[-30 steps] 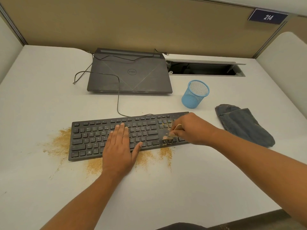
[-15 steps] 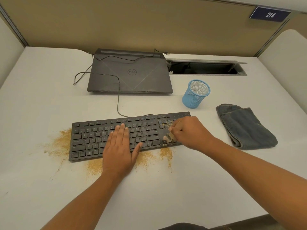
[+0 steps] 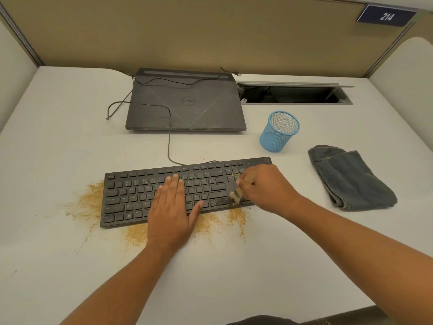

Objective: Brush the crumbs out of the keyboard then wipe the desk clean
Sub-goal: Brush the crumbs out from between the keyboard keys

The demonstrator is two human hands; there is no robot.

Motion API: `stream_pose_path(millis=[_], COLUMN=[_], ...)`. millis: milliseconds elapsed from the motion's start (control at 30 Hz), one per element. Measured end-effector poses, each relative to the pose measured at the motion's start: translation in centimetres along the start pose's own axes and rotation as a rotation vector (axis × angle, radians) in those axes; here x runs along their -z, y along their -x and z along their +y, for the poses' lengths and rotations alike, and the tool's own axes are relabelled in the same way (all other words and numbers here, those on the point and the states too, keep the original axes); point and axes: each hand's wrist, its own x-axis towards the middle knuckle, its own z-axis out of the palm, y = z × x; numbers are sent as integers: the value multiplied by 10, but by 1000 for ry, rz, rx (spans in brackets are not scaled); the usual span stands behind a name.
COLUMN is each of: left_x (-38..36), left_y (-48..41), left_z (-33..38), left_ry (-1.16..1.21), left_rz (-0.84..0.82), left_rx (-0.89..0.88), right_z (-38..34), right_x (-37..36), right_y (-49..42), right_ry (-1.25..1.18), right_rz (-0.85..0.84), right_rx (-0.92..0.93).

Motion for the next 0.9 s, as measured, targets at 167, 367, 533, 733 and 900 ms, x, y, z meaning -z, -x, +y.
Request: stream_pose_path(millis=[167,367,533,733,900], left_x=[0,0,-2,-2,-2], left_y=[0,-1,-1,-2,-2], left_z=[0,1,-1,-1,0], left_ry=[-1,-6,-19,-25,-18], left_rz=[-4,-4,-11,-10,-6], left_rx=[0,-7,-8,-4,0], right_z=[-6,-11,-16,-14,-15], right_x=[14,19,10,14,12], right_y=[7,9,11,7,8], right_ry=[53,123,44,67,161], right_rz=[-133,-284,-204,-207,-299], right_rx=[37,107,158,171,171])
